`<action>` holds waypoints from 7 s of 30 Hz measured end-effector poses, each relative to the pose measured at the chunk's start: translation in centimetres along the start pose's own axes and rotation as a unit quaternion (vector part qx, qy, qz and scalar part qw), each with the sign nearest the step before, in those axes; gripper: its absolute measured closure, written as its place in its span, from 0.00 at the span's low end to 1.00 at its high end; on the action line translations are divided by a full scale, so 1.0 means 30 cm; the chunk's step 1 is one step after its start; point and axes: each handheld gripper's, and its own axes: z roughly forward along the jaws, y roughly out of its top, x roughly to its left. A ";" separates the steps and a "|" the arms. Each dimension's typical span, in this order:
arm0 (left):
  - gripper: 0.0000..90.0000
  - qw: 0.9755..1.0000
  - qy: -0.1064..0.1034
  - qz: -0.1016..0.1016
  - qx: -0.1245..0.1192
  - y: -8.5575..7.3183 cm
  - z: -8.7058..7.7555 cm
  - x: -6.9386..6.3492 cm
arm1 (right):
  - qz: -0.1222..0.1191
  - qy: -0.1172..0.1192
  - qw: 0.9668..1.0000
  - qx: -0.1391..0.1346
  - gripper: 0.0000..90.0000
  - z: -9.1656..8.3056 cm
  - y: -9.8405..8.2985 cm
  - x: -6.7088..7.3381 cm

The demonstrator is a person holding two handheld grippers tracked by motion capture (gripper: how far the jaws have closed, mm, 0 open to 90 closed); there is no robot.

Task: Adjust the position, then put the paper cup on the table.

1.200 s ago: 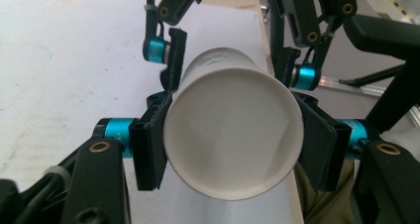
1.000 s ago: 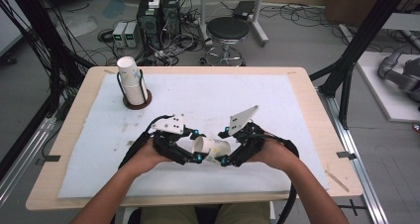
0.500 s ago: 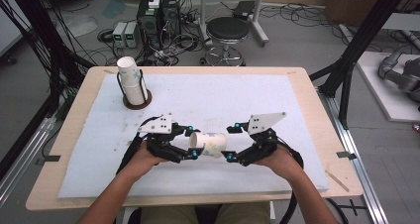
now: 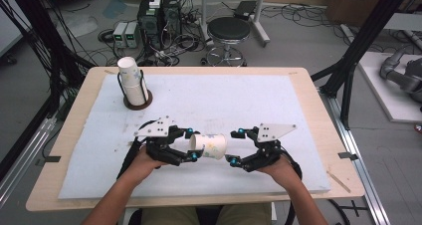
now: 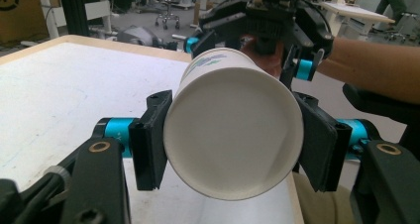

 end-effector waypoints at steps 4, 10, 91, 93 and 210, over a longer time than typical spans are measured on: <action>0.41 1.000 -0.005 0.000 -0.005 0.001 -0.003 -0.002 | 0.008 0.008 1.000 -0.002 0.24 0.009 -0.015 -0.007; 0.41 1.000 -0.013 -0.001 -0.012 0.004 -0.003 -0.008 | 0.009 0.027 1.000 -0.008 0.24 0.021 -0.015 -0.003; 0.18 0.987 0.029 0.041 0.152 0.069 0.030 -0.044 | -0.148 0.026 0.947 0.285 0.40 0.097 0.297 0.034; 0.18 0.986 0.027 0.043 0.159 0.065 0.039 -0.046 | -0.155 0.025 0.941 0.299 0.40 0.109 0.303 0.039; 0.36 0.974 0.222 -0.001 -0.045 -0.173 -0.261 0.094 | 0.058 -0.209 0.976 0.003 0.26 -0.177 -0.122 -0.049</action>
